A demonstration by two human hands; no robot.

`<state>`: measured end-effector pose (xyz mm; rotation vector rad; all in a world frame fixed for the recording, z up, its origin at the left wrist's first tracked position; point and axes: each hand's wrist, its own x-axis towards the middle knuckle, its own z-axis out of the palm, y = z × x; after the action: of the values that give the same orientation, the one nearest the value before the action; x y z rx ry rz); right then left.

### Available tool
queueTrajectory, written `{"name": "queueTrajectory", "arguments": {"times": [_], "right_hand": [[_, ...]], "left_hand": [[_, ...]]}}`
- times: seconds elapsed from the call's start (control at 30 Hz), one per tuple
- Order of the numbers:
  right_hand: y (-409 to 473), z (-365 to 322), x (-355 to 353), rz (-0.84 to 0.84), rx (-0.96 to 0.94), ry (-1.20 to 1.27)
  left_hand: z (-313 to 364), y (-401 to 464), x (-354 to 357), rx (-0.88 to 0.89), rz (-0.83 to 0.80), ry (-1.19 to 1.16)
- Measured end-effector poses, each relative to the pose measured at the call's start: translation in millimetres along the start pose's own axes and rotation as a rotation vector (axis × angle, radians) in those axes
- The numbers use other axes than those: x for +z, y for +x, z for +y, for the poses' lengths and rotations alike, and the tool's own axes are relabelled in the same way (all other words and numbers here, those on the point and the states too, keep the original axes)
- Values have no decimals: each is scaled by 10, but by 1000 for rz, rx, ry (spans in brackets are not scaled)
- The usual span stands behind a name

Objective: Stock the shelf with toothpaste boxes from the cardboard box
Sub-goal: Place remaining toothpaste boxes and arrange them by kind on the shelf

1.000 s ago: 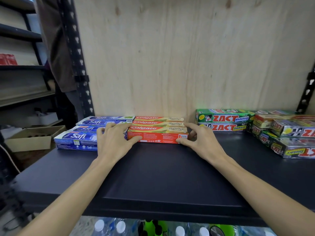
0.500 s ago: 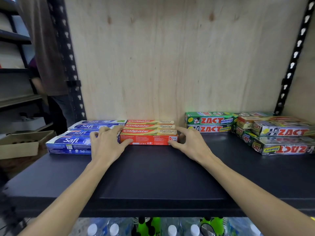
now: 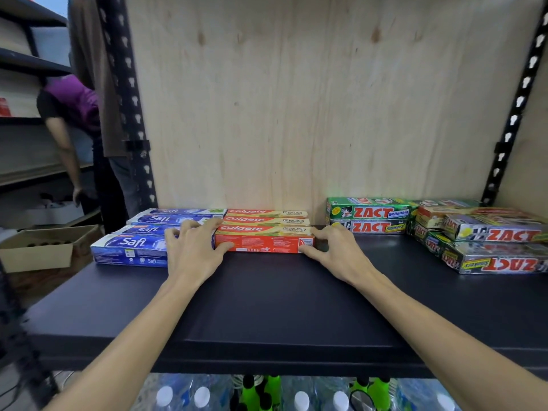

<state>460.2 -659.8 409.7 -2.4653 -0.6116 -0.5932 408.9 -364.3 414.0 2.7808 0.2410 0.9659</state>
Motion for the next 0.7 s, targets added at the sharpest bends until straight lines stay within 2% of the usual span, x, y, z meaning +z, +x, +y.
{"name": "queueTrajectory", "arguments": {"times": [0.1,0.27,0.33,0.47,0.7], "right_hand": [[-56,-53,-33,20,-4,-69],[-227,-139,-146,171,36,-62],[-335,-134,-208,197,41,-53],[-597,-42,-410,227,44,-64],[-1105,744,-1216,453,107,-236]], "left_hand": [[30,-16,-28,6,11,-15],[160,-101,-156,-2,144,-415],[319,-208,-197,64,143,-469],[872,-462,-231,132,78,-570],[2076,-676,43,249,-25,-695]]}}
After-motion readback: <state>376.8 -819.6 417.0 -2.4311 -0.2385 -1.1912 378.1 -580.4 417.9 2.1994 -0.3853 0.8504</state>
